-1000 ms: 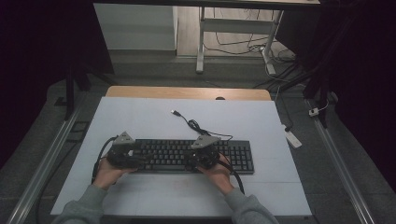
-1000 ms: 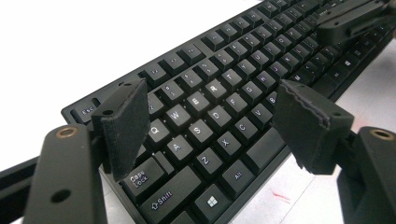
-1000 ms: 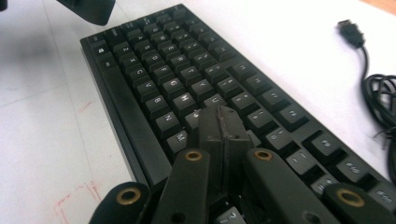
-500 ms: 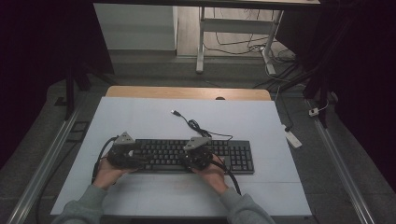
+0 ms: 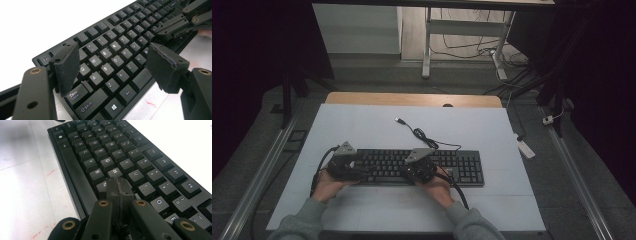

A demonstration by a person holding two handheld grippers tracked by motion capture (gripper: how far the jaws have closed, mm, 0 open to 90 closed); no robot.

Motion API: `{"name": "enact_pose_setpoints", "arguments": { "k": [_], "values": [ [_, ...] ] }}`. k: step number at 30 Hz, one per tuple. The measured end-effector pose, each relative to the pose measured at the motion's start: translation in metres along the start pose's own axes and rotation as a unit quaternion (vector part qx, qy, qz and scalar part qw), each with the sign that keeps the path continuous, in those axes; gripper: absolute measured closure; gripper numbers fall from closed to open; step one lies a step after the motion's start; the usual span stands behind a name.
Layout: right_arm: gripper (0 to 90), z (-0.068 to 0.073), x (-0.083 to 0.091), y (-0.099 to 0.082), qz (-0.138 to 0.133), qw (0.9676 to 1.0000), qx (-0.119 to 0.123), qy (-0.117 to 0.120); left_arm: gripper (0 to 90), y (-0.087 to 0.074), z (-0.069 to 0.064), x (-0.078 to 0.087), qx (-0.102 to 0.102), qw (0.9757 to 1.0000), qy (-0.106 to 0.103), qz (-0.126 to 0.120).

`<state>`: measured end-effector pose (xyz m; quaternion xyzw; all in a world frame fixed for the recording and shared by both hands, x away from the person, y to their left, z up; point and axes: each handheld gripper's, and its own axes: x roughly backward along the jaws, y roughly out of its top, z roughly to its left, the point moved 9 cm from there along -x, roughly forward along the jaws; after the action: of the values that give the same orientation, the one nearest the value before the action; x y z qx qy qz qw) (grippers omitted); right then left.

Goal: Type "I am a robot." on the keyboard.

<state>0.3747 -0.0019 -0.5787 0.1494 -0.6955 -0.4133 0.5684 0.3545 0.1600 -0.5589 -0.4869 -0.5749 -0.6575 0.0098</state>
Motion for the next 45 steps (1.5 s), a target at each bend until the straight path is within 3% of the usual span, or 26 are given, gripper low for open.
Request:
{"name": "enact_pose_setpoints", "arguments": {
  "k": [9, 18, 20, 32, 45],
  "values": [
    [89.5, 0.0, -0.001, -0.001, 0.008, 0.9999, 0.004, -0.008, 27.1, -0.001, -0.001, -0.001, -0.003, 1.0, 0.0, 0.003],
    [89.3, -0.004, 0.018, 0.005, -0.026, 0.9996, -0.002, -0.011, 27.1, -0.001, 0.001, 0.0, 0.0, 1.0, 0.002, 0.0],
    [85.9, -0.007, 0.023, 0.003, -0.031, 0.9994, -0.009, -0.014, 27.1, -0.001, 0.001, 0.0, -0.001, 1.0, 0.001, 0.0],
    [68.2, -0.025, 0.049, -0.015, -0.043, 0.9978, -0.035, -0.038, 27.1, 0.0, 0.001, 0.001, 0.0, 1.0, 0.003, -0.002],
    [61.3, -0.042, 0.088, -0.044, -0.049, 0.9951, -0.051, -0.07, 27.1, -0.001, 0.002, 0.001, -0.002, 1.0, 0.004, -0.002]
  ]
}}
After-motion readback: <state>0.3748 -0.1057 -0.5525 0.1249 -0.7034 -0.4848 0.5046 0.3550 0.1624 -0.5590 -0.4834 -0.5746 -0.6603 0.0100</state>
